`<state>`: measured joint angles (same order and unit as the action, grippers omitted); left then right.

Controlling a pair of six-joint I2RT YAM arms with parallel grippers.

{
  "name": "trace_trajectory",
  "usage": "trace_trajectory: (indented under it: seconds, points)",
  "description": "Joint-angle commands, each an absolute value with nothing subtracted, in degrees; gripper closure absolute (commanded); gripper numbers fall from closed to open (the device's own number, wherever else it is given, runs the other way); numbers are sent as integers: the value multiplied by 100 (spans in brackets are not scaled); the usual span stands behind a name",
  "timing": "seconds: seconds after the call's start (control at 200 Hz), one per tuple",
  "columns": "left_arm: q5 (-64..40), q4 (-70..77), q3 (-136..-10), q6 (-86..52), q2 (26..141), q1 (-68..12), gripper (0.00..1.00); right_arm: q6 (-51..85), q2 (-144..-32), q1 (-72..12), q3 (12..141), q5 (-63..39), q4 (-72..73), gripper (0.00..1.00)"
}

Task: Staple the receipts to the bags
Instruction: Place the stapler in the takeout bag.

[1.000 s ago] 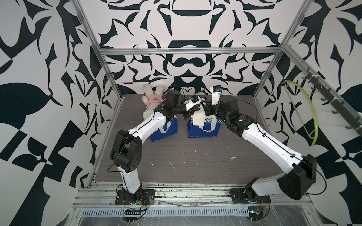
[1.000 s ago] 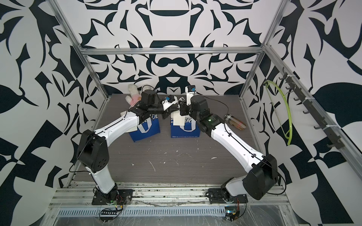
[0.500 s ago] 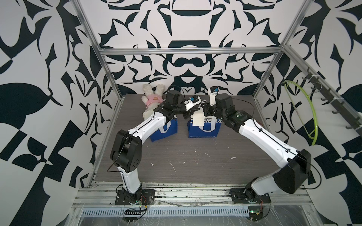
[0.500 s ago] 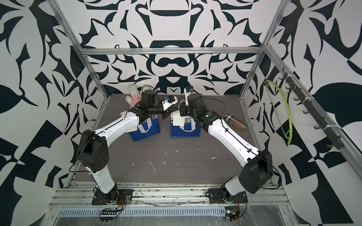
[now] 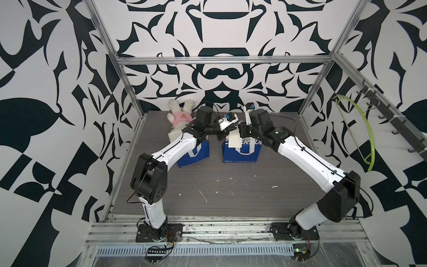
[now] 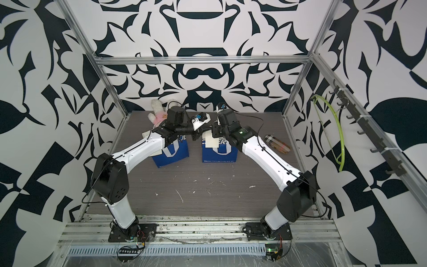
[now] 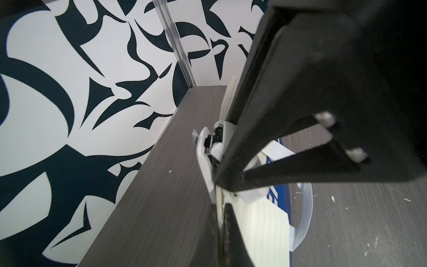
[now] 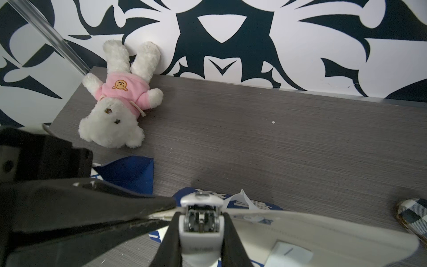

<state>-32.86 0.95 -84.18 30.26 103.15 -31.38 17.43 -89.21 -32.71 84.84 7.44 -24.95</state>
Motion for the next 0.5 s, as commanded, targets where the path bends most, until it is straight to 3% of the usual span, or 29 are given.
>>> trace_trajectory:
  seconds: [0.0,0.125,0.145,0.18,0.385,0.495]
  points:
    - [-3252,237,-8377,3006,10348,-3129,100,1789,-8786,-3273,8613,303,-2722,75]
    - [-3295,171,-8333,3069,10339,-3129,100,1669,-8498,-2926,8578,-303,-2732,37]
    - [-3304,140,-8332,3086,10344,-3129,100,1606,-8432,-2842,8578,-434,-2748,15]
    - [-3319,96,-8332,3116,10344,-3129,100,1470,-8336,-2691,8573,-658,-2786,1]
    - [-3426,67,-8273,3180,10336,-3090,100,-117,-7910,-2004,8613,-1986,-3277,0]
    - [-3706,-137,-8292,3437,10318,-3052,100,-1540,-7723,-1462,8457,-3689,-3355,1]
